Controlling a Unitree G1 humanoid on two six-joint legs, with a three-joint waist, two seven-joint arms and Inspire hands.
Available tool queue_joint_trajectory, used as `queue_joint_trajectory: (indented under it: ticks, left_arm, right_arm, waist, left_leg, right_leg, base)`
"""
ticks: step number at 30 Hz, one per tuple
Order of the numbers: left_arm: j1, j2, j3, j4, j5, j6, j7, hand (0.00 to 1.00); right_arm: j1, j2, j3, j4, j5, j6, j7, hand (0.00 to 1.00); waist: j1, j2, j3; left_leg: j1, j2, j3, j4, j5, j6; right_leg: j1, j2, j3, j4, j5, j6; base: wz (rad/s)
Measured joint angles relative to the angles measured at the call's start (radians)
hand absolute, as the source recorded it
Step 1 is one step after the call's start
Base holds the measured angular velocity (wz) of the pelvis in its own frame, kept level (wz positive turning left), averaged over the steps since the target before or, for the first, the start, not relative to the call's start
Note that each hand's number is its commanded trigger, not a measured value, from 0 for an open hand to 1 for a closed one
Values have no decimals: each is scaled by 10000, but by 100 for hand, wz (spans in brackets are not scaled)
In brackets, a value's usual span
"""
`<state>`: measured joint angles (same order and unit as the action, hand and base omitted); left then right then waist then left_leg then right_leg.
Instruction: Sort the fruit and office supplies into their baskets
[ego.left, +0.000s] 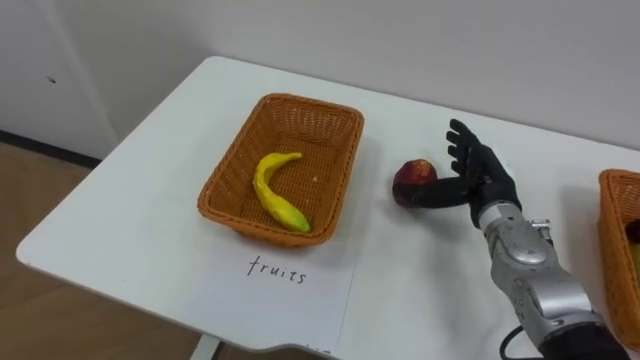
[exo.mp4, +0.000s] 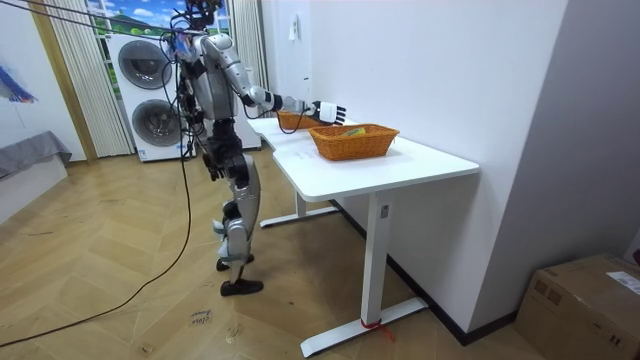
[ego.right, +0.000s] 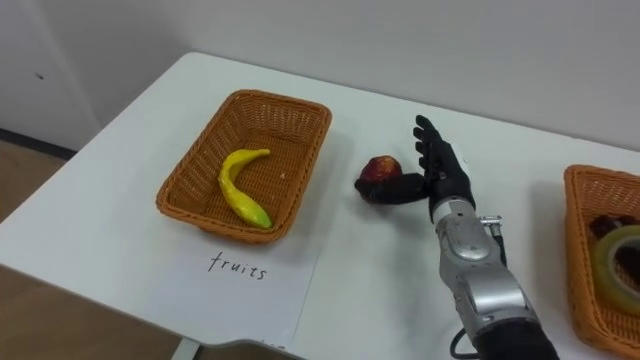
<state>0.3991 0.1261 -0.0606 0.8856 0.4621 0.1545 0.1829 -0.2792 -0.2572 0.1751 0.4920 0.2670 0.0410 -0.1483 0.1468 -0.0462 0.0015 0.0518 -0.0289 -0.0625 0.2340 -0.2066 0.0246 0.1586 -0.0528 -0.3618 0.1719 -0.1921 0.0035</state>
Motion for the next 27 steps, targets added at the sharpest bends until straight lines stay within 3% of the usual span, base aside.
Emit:
queue_joint_trajectory:
  ticks: [27]
  left_arm:
    - [53, 104, -18, 0, -3, 106, -792, 0]
  right_arm:
    - [64, 4, 93, 530, -379, -2, 636, 0]
  waist:
    - [24, -179, 71]
  left_leg:
    - [100, -23, -49, 94, 1, 1]
  right_leg:
    - [169, -5, -7, -17, -19, 4]
  base:
    - [0]
